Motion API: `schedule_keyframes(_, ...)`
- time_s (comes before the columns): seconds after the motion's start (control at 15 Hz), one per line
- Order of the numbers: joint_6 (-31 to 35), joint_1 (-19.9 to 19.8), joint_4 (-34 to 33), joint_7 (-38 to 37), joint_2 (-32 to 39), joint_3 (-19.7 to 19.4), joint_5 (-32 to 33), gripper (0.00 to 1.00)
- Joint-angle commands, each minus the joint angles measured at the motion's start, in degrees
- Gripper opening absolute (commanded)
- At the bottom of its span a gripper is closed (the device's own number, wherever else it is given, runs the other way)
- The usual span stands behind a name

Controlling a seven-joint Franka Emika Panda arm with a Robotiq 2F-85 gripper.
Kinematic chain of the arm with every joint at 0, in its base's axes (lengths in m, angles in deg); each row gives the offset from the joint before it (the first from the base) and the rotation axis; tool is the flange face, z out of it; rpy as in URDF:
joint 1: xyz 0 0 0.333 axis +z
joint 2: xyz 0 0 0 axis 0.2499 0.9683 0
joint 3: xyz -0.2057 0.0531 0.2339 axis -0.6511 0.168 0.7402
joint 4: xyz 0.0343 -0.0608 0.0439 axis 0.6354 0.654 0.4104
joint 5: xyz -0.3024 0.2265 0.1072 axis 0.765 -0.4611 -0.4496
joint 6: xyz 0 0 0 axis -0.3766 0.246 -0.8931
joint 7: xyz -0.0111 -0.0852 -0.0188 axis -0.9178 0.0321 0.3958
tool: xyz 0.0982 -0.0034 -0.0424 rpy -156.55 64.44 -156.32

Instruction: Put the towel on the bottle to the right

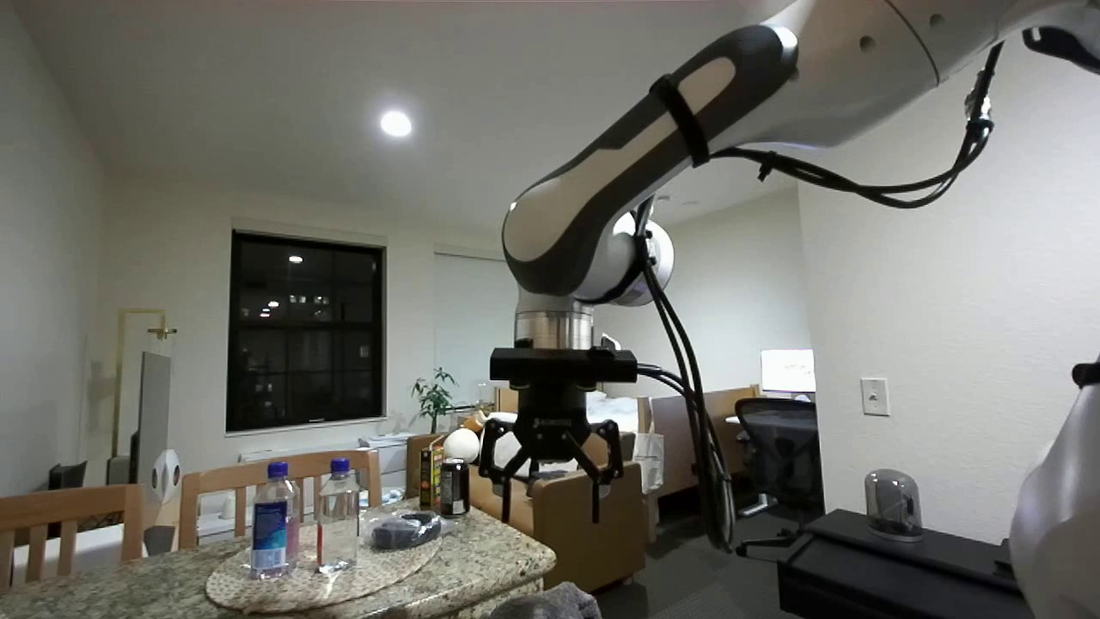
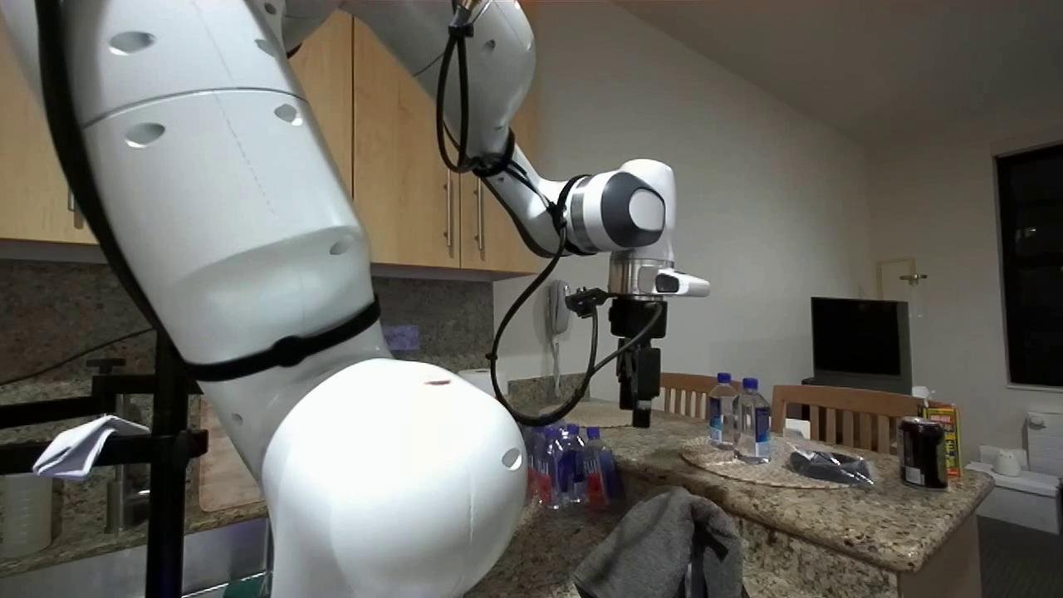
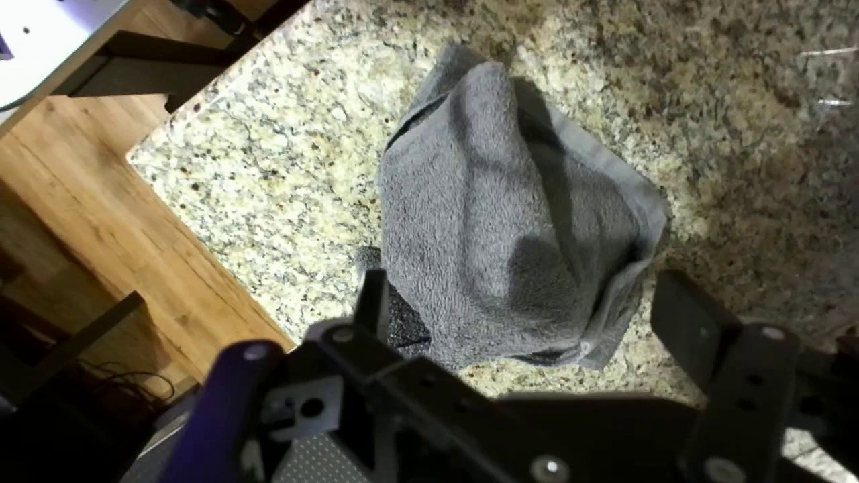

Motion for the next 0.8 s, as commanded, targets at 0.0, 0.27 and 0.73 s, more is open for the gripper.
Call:
schedule_keyframes(0.0, -2.3, 1.7, 0.0, 3.3, -1.8, 1.2, 2.3, 1.00)
schedule_keyframes(0.27, -0.8, 3.6, 0.1, 6.8, -1.8, 2.7, 4.1, 1.00)
schedule_keyframes(0.73, -0.8, 6.9, -3.4, 20.0, 1.1, 3.3, 2.8, 1.00)
